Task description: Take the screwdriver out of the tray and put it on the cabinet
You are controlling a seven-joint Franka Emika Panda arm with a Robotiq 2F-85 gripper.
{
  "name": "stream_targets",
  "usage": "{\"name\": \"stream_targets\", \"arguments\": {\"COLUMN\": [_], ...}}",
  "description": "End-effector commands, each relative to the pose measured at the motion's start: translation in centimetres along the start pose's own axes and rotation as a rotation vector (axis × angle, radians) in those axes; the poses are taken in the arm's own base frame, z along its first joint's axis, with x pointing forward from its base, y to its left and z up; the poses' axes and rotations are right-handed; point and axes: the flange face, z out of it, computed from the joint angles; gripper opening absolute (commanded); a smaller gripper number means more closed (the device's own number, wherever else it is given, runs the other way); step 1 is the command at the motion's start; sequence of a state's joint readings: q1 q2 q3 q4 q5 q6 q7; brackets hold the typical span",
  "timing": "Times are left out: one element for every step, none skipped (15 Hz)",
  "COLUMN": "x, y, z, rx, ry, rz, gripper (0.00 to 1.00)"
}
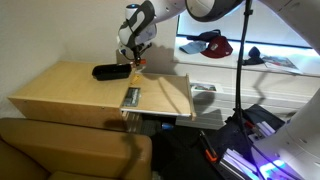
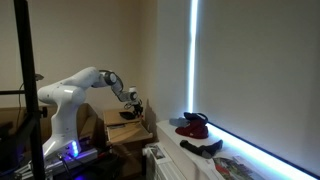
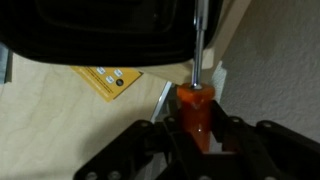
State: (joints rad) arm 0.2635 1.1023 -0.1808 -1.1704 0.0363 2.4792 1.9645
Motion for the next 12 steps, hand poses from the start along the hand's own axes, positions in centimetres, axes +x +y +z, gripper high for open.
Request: {"name": "stream_targets", "arguments": {"x": [1.5, 1.4, 1.1, 0.9, 0.8, 0.7, 0.8, 1.2, 1.5, 1.7, 1.7, 1.3], "y": [-0.2, -0.2, 0.0, 0.1, 0.2, 0.2, 0.3, 0.3, 0.5, 0.5, 0.3, 0.0], "z": [-0.2, 0.1, 0.2, 0.4, 0.5, 0.5, 0.6, 0.8, 1.3, 1.7, 1.6, 1.0], "rx": [-0.038, -0.051, -0.063, -0.077, -0.085, -0.089, -0.094, -0.107, -0.131, -0.137, -0.13, -0.11], "ry": [-0.108, -0.132, -0.162, -0.178, -0.201, -0.22, -0.227, -0.235, -0.252, -0.279, -0.335, -0.397], "rz": [0.059, 0.061, 0.059, 0.062, 0.065, 0.074, 0.088, 0.11, 0.124, 0.138, 0.138, 0.128], "gripper": [0.08, 0.08, 0.08, 0.08, 0.08, 0.08, 0.08, 0.08, 0.08, 0.08, 0.08, 0.08]}}
